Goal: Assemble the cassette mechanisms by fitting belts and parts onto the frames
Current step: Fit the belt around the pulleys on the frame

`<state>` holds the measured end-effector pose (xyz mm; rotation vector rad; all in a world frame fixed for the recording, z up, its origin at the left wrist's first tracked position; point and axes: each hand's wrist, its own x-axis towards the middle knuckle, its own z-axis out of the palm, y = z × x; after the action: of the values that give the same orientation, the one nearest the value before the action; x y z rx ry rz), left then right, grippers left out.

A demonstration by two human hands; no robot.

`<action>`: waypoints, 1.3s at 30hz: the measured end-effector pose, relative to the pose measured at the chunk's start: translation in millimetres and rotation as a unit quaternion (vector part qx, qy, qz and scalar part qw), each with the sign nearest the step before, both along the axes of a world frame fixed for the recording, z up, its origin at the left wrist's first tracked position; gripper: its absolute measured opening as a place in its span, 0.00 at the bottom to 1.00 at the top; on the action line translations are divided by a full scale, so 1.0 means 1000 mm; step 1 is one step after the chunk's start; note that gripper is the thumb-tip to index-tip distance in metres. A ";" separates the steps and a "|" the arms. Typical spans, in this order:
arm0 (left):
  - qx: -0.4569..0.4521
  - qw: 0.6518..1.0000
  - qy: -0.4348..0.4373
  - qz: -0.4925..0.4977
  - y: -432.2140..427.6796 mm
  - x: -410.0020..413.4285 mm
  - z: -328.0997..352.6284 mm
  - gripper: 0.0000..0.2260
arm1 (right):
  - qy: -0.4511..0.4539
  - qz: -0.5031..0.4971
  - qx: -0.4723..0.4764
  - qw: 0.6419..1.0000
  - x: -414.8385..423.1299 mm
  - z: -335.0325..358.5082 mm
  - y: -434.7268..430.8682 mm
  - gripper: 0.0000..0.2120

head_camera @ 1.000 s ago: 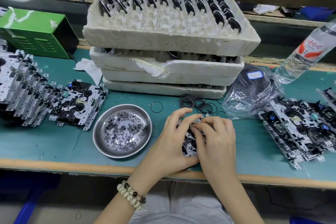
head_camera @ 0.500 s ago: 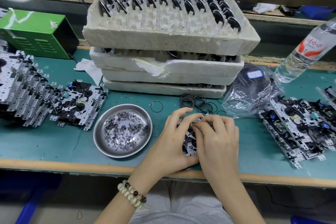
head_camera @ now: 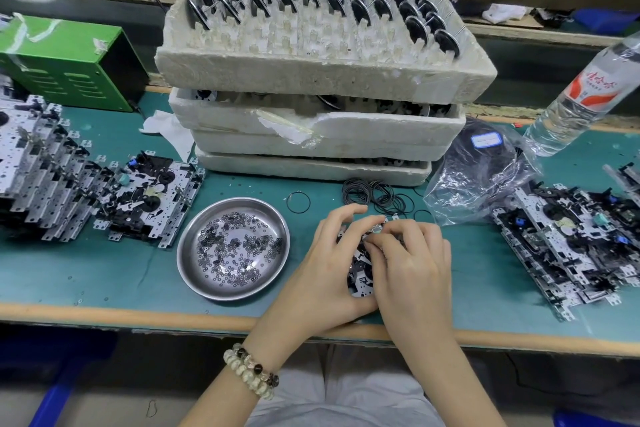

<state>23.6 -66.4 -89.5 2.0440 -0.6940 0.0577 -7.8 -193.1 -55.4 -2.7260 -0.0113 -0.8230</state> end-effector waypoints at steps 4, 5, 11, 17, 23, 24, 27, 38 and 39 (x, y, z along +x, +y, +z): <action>-0.003 1.000 -0.003 0.002 0.000 0.000 0.000 0.37 | -0.004 -0.002 -0.016 1.000 0.000 0.002 0.001 0.05; -0.005 1.000 -0.003 0.002 0.000 0.000 0.001 0.36 | -0.002 -0.003 -0.020 1.000 0.000 0.002 0.002 0.04; -0.004 1.000 0.003 0.001 0.000 -0.001 0.002 0.35 | 0.006 -0.011 -0.041 0.999 0.000 0.003 0.003 0.01; -0.003 1.000 -0.002 0.004 0.000 -0.001 0.000 0.36 | 0.019 -0.008 -0.068 0.997 0.000 0.004 0.005 0.02; -0.009 1.000 -0.004 0.002 0.000 0.000 -0.001 0.36 | 0.048 -0.009 -0.029 0.998 0.003 0.005 0.003 0.02; -0.010 1.000 -0.006 0.003 -0.001 0.000 -0.001 0.36 | 0.057 -0.009 -0.011 0.998 0.004 0.005 0.003 0.03; -0.008 1.000 -0.009 0.003 -0.001 0.001 0.000 0.37 | 0.093 -0.009 0.052 0.994 0.007 0.005 -0.001 0.03; 0.010 1.000 0.006 -0.007 0.002 0.001 0.003 0.42 | 0.269 0.007 0.123 0.955 0.035 0.027 -0.017 0.06; 0.011 1.000 0.007 -0.007 0.002 0.001 0.004 0.42 | 0.281 0.003 0.122 0.952 0.037 0.029 -0.017 0.07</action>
<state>25.1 -64.6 -85.6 2.0591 -0.7033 0.0267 29.0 -210.0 -26.4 -2.6157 0.1876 -0.0162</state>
